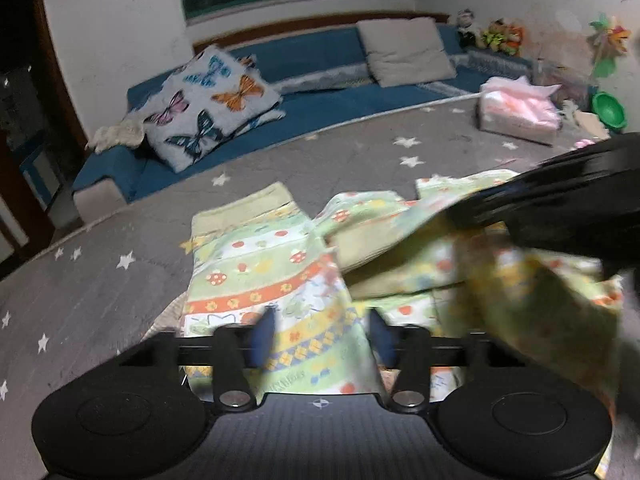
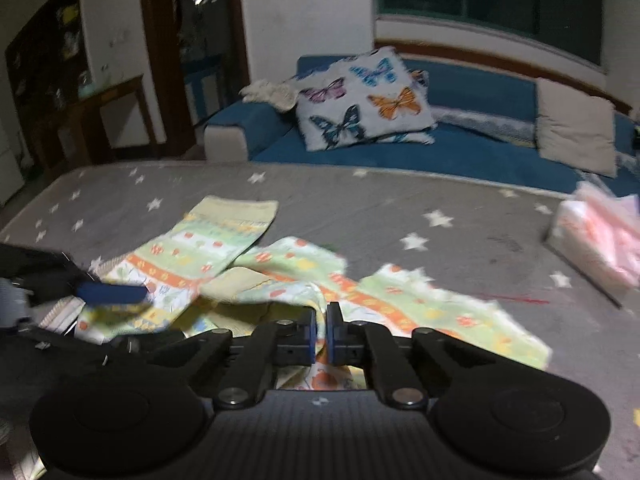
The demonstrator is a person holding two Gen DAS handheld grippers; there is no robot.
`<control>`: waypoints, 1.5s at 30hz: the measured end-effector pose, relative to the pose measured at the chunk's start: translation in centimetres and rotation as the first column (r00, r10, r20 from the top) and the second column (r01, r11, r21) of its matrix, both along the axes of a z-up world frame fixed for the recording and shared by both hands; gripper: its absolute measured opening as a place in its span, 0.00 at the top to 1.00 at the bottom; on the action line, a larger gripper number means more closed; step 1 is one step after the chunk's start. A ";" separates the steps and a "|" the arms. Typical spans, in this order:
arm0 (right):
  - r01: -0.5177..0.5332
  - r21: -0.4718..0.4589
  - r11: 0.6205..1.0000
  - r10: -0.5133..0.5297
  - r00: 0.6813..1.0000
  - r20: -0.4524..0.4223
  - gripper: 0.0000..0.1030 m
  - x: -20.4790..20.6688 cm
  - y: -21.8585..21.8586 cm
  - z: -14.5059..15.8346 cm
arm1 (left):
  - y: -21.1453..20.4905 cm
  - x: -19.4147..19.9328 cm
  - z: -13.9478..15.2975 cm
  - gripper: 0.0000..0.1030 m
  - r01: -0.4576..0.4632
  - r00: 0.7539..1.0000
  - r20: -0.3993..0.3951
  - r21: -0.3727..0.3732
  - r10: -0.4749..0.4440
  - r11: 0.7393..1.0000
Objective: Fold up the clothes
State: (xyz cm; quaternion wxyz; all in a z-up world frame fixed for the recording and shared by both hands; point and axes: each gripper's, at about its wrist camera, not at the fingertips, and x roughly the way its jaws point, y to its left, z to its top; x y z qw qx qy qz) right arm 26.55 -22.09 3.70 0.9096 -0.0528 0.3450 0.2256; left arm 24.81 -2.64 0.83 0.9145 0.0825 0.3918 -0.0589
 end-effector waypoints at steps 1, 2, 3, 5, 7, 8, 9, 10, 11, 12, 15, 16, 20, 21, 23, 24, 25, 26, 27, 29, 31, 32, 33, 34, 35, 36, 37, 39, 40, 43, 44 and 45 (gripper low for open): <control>0.014 0.008 1.000 -0.014 1.000 0.008 0.96 -0.3 -0.7 0.5 | 0.7 -0.1 0.0 0.88 -0.021 1.000 -0.003 -0.019 0.021 1.000; 0.029 0.017 0.999 -0.029 0.999 0.016 0.96 -0.7 -1.5 0.9 | 1.4 -0.2 0.1 0.92 -0.042 0.999 -0.005 -0.039 0.042 0.998; 0.044 0.026 0.999 -0.045 0.999 0.024 0.96 -1.1 -2.4 1.4 | 2.1 -0.6 0.3 0.95 -0.063 0.998 0.008 -0.048 0.064 0.997; 0.083 0.043 0.996 -0.085 0.996 0.038 0.96 -2.1 -4.4 2.4 | 3.7 -1.9 1.3 0.96 -0.110 0.993 0.039 -0.063 0.113 0.992; 0.125 0.061 0.990 -0.128 0.990 0.050 0.97 -3.4 -6.5 3.1 | 5.4 -3.4 2.3 0.97 -0.158 0.984 0.068 -0.086 0.164 0.984; 0.148 0.073 0.986 -0.152 0.987 0.052 0.97 -4.1 -7.6 3.4 | 6.2 -4.4 2.9 0.99 -0.181 0.978 0.085 -0.095 0.189 0.979; 0.170 0.085 0.982 -0.175 0.983 0.055 0.97 -4.8 -8.7 3.6 | 7.0 -5.4 3.3 0.99 -0.205 0.971 0.102 -0.096 0.214 0.974; 0.192 0.097 0.976 -0.199 0.978 0.057 0.97 -5.5 -9.8 3.8 | 7.8 -6.3 3.8 0.99 -0.228 0.964 0.118 -0.098 0.239 0.969; 0.213 0.108 0.971 -0.220 0.974 0.056 0.97 -6.2 -10.8 4.0 | 8.6 -7.4 4.2 0.99 -0.251 0.957 0.126 -0.106 0.263 0.962; 0.230 0.118 0.966 -0.238 0.970 0.051 0.97 -6.9 -11.7 4.0 | 9.5 -8.4 4.5 0.99 -0.273 0.949 0.131 -0.115 0.287 0.955; 0.280 0.138 0.950 -0.288 0.957 0.039 0.97 -9.0 -14.3 4.0 | 11.5 -11.4 4.9 0.99 -0.318 0.934 0.130 -0.129 0.334 0.939; 0.297 0.140 0.945 -0.305 0.951 0.042 0.97 -9.8 -15.0 3.9 | 12.0 -12.3 5.0 0.99 -0.326 0.931 0.125 -0.131 0.342 0.936; 0.362 0.168 0.917 -0.370 0.929 0.018 0.97 -12.9 -17.6 3.3 | 11.1 -13.4 5.7 0.98 -0.279 0.948 0.117 -0.151 0.297 0.948; 0.370 0.169 0.914 -0.377 0.926 0.014 0.97 -13.5 -18.0 3.1 | 10.4 -13.2 5.9 0.97 -0.260 0.953 0.121 -0.150 0.279 0.954; 0.389 0.173 0.905 -0.396 0.918 0.005 0.97 -14.8 -18.9 2.6 | 8.8 -12.8 6.3 0.95 -0.222 0.962 0.128 -0.147 0.241 0.964; 0.403 0.176 0.898 -0.409 0.913 -0.003 0.97 -15.6 -19.4 2.4 | 7.8 -12.4 6.5 0.90 -0.197 0.967 0.132 -0.140 0.216 0.970; 0.418 0.180 0.891 -0.422 0.907 -0.016 0.97 -16.3 -19.8 2.1 | 6.7 -11.8 6.5 0.85 -0.174 0.972 0.134 -0.132 0.191 0.976; 0.427 0.182 0.886 -0.430 0.902 -0.028 0.97 -16.7 -20.1 1.7 | 5.6 -11.2 6.5 0.65 -0.158 0.976 0.133 -0.121 0.174 0.980; 0.436 0.183 0.881 -0.437 0.899 -0.038 0.97 -17.0 -20.3 1.4 | 4.5 -10.4 6.3 0.50 -0.144 0.978 0.137 -0.107 0.158 0.984; 0.456 0.185 0.871 -0.453 0.889 -0.059 0.97 -17.6 -20.9 0.6 | 2.4 -8.8 5.9 0.49 -0.109 0.983 0.141 -0.076 0.119 0.991; 0.470 0.191 0.862 -0.464 0.883 -0.077 0.97 -18.0 -21.2 0.0 | 0.6 -7.2 5.2 0.45 -0.073 0.989 0.124 -0.049 0.079 0.996; 0.476 0.195 0.858 -0.469 0.879 -0.085 0.97 -18.3 -21.4 -0.3 | -0.2 -6.3 4.8 0.45 -0.055 0.992 0.116 -0.030 0.058 0.998; 0.482 0.199 0.854 -0.473 0.876 -0.092 0.97 -18.5 -21.5 -0.5 | -0.9 -5.5 4.2 0.45 -0.058 0.992 0.115 0.010 0.056 0.998; 0.487 0.202 0.850 -0.477 0.873 -0.098 0.97 -18.7 -21.6 -0.8 | -1.5 -4.7 3.5 0.46 -0.071 0.991 0.114 0.056 0.065 0.996; 0.491 0.207 0.846 -0.480 0.871 -0.102 0.97 -18.9 -21.8 -0.9 | -1.8 -3.9 2.8 0.49 -0.077 0.992 0.103 0.082 0.069 0.994; 0.495 0.212 0.843 -0.483 0.869 -0.106 0.97 -19.0 -21.9 -1.1 | -1.8 -3.2 2.2 0.66 -0.080 0.994 0.087 0.092 0.072 0.993; 0.496 0.213 0.842 -0.484 0.868 -0.107 0.97 -19.2 -22.0 -1.1 | -1.6 -2.6 1.6 0.79 -0.091 0.994 0.065 0.093 0.085 0.991; 0.496 0.212 0.842 -0.486 0.868 -0.100 0.97 -19.5 -22.1 -1.0 | -0.3 -2.6 1.2 0.96 -0.128 0.991 0.051 0.074 0.124 0.989; 0.496 0.211 0.843 -0.487 0.868 -0.096 0.97 -19.7 -22.2 -1.0 | 0.4 -2.7 1.0 0.97 -0.147 0.989 0.044 0.063 0.144 0.987; 0.503 0.211 0.838 -0.497 0.864 -0.085 0.97 -20.0 -22.6 -0.8 | 2.8 -4.9 1.7 0.99 -0.206 0.976 0.077 0.033 0.203 0.978; 0.506 0.210 0.836 -0.501 0.862 -0.084 0.97 -20.1 -22.7 -0.8 | 3.6 -5.8 2.1 0.99 -0.227 0.971 0.088 0.024 0.224 0.974; 0.511 0.209 0.834 -0.506 0.859 -0.082 0.97 -20.2 -22.8 -0.8 | 4.5 -6.6 2.5 0.99 -0.247 0.965 0.098 0.015 0.245 0.969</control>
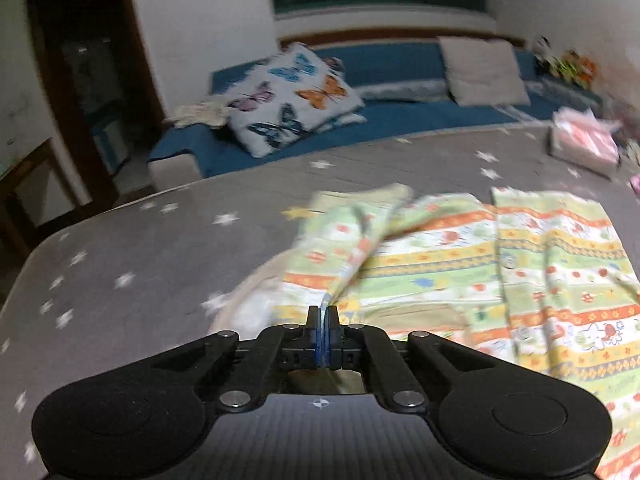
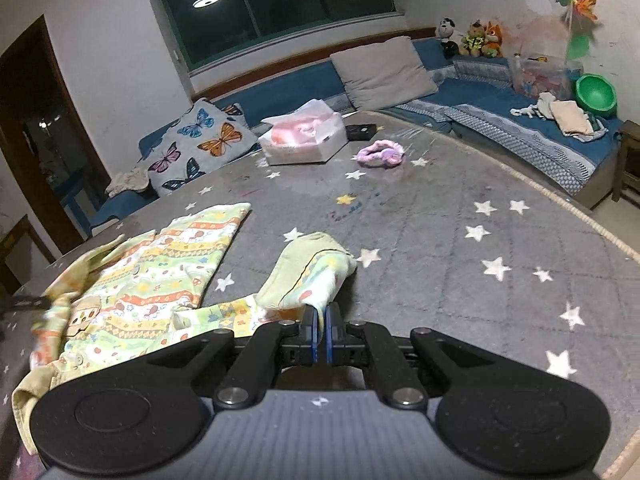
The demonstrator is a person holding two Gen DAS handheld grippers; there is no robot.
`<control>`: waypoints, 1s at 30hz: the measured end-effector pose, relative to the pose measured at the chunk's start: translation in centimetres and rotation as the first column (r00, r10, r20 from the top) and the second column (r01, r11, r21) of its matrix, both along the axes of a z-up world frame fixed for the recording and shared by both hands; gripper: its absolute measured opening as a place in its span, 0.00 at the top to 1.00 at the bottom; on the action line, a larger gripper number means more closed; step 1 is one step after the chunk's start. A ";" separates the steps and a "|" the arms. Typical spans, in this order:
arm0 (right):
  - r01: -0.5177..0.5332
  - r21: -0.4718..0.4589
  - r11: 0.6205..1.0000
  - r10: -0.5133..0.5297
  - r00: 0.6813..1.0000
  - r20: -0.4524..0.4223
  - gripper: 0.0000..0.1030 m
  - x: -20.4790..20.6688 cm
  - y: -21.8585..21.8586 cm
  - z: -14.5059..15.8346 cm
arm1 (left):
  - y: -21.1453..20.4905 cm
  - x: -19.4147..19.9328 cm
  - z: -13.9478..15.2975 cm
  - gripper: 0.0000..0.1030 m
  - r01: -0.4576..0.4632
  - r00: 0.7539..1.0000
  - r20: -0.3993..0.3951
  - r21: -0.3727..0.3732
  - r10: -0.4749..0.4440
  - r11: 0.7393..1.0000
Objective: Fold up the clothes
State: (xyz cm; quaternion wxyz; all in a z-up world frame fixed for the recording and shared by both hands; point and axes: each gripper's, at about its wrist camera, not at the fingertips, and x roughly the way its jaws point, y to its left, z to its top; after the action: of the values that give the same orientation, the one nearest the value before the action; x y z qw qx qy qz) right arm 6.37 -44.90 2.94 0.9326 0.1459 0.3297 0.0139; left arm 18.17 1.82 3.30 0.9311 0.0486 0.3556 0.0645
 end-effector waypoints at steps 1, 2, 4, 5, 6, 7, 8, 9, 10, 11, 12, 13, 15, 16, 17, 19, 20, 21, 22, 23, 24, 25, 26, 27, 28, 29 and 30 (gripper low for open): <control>0.004 -0.001 1.000 -0.004 1.000 0.001 0.97 -0.1 -0.1 0.0 | 0.9 -1.1 0.4 0.99 -0.023 1.000 0.009 -0.014 0.023 1.000; 0.007 -0.001 1.000 -0.007 1.000 0.002 0.97 -0.3 -0.1 0.0 | 1.9 -2.3 0.8 0.99 -0.046 0.999 0.016 -0.030 0.047 0.998; 0.017 0.005 1.000 -0.017 1.000 0.004 0.97 -0.9 -0.3 -0.1 | 3.5 -4.9 1.3 0.99 -0.085 0.996 0.029 -0.064 0.087 0.994; 0.021 0.007 1.000 -0.021 1.000 0.005 0.97 -1.1 -0.4 -0.1 | 4.2 -6.3 1.5 0.99 -0.101 0.994 0.032 -0.083 0.104 0.991; 0.023 0.007 1.000 -0.023 1.000 0.005 0.97 -1.5 -0.4 -0.1 | 4.7 -7.6 1.6 0.99 -0.114 0.993 0.030 -0.103 0.117 0.988; 0.024 0.007 1.000 -0.024 1.000 0.006 0.97 -1.8 -0.4 0.0 | 5.3 -9.0 1.5 0.99 -0.125 0.991 0.025 -0.127 0.129 0.984; 0.024 0.003 1.000 -0.024 1.000 0.004 0.97 -2.1 -0.4 0.0 | 5.8 -10.4 1.4 0.99 -0.136 0.990 0.019 -0.151 0.141 0.979; 0.021 -0.004 1.000 -0.021 1.000 0.000 0.97 -2.5 -0.4 0.0 | 6.0 -11.8 1.1 0.99 -0.147 0.988 0.010 -0.166 0.151 0.975; 0.020 -0.011 1.000 -0.020 1.000 -0.007 0.96 -2.7 -0.5 -0.1 | 6.3 -13.1 0.9 0.99 -0.158 0.987 0.001 -0.181 0.161 0.971; 0.022 -0.016 1.000 -0.022 1.000 -0.016 0.96 -2.8 -0.5 -0.3 | 6.4 -14.1 0.6 0.99 -0.165 0.986 -0.007 -0.192 0.167 0.967; 0.023 -0.022 0.999 -0.024 0.999 -0.025 0.95 -3.0 -0.6 -0.4 | 6.5 -15.1 0.4 0.99 -0.172 0.985 -0.016 -0.203 0.173 0.964; 0.023 -0.026 0.999 -0.024 0.999 -0.037 0.92 -3.1 -0.6 -0.7 | 6.6 -16.0 0.1 0.99 -0.180 0.984 -0.025 -0.214 0.178 0.960; 0.021 -0.041 0.999 -0.023 0.998 -0.054 0.87 -3.2 -0.7 -1.1 | 6.7 -17.4 -0.3 0.98 -0.187 0.982 -0.040 -0.219 0.183 0.958; 0.020 -0.060 0.998 -0.023 0.998 -0.059 0.84 -3.2 -0.5 -1.4 | 6.6 -17.7 -0.4 0.95 -0.187 0.982 -0.046 -0.211 0.181 0.959; 0.014 -0.087 0.996 -0.019 0.998 -0.058 0.81 -3.2 -0.1 -1.5 | 6.6 -18.0 -0.5 0.92 -0.186 0.982 -0.052 -0.204 0.179 0.961; -0.005 -0.143 0.990 -0.001 0.999 -0.045 0.62 -3.1 0.7 -1.7 | 6.1 -18.1 -0.2 0.84 -0.179 0.984 -0.040 -0.162 0.175 0.970; -0.014 -0.172 0.985 0.008 0.999 -0.039 0.52 -3.1 1.2 -1.8 | 5.9 -18.1 0.1 0.72 -0.171 0.985 -0.031 -0.140 0.168 0.975; -0.024 -0.200 0.980 0.017 0.999 -0.033 0.50 -3.0 1.6 -1.8 | 5.5 -18.1 0.2 0.59 -0.160 0.987 -0.021 -0.118 0.159 0.980; -0.034 -0.227 0.973 0.028 0.999 -0.029 0.50 -2.9 2.0 -1.9 | 5.1 -18.1 0.4 0.55 -0.150 0.989 -0.009 -0.097 0.150 0.984; -0.046 -0.260 0.964 0.040 0.999 -0.027 0.47 -2.7 2.6 -2.0 | 4.7 -18.2 0.6 0.50 -0.136 0.991 0.002 -0.082 0.137 0.987; -0.060 -0.295 0.954 0.055 0.998 -0.028 0.45 -2.4 3.1 -2.2 | 4.3 -18.2 0.8 0.47 -0.122 0.992 0.012 -0.067 0.123 0.990; -0.074 -0.321 0.944 0.068 0.997 -0.032 0.40 -2.0 3.5 -2.3 | 4.0 -18.1 0.9 0.45 -0.108 0.994 0.017 -0.060 0.109 0.992; -0.090 -0.345 0.934 0.080 0.996 -0.042 0.38 -1.5 3.8 -2.6 | 3.7 -18.0 0.9 0.43 -0.098 0.995 0.019 -0.053 0.099 0.994; -0.100 -0.363 0.927 0.087 0.995 -0.052 0.37 -1.1 4.1 -2.9 | 3.5 -17.8 1.0 0.41 -0.090 0.996 0.020 -0.045 0.091 0.995; -0.107 -0.374 0.921 0.094 0.994 -0.052 0.35 -0.7 4.2 -3.0 | 3.2 -17.7 1.0 0.40 -0.081 0.996 0.022 -0.038 0.082 0.996; -0.111 -0.385 0.916 0.100 0.994 -0.048 0.32 -0.4 4.2 -3.0 | 2.9 -17.5 1.0 0.40 -0.072 0.997 0.023 -0.031 0.073 0.997; -0.113 -0.398 0.911 0.104 0.994 -0.045 0.30 0.0 4.2 -2.9 | 2.7 -17.4 1.0 0.40 -0.063 0.998 0.024 -0.023 0.064 0.998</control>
State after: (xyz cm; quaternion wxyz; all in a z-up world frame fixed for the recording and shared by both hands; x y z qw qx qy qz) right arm 6.34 -40.70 0.00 0.9368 -0.0658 0.3436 -0.0037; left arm 0.81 4.50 4.31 0.9335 0.0259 0.3459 0.0907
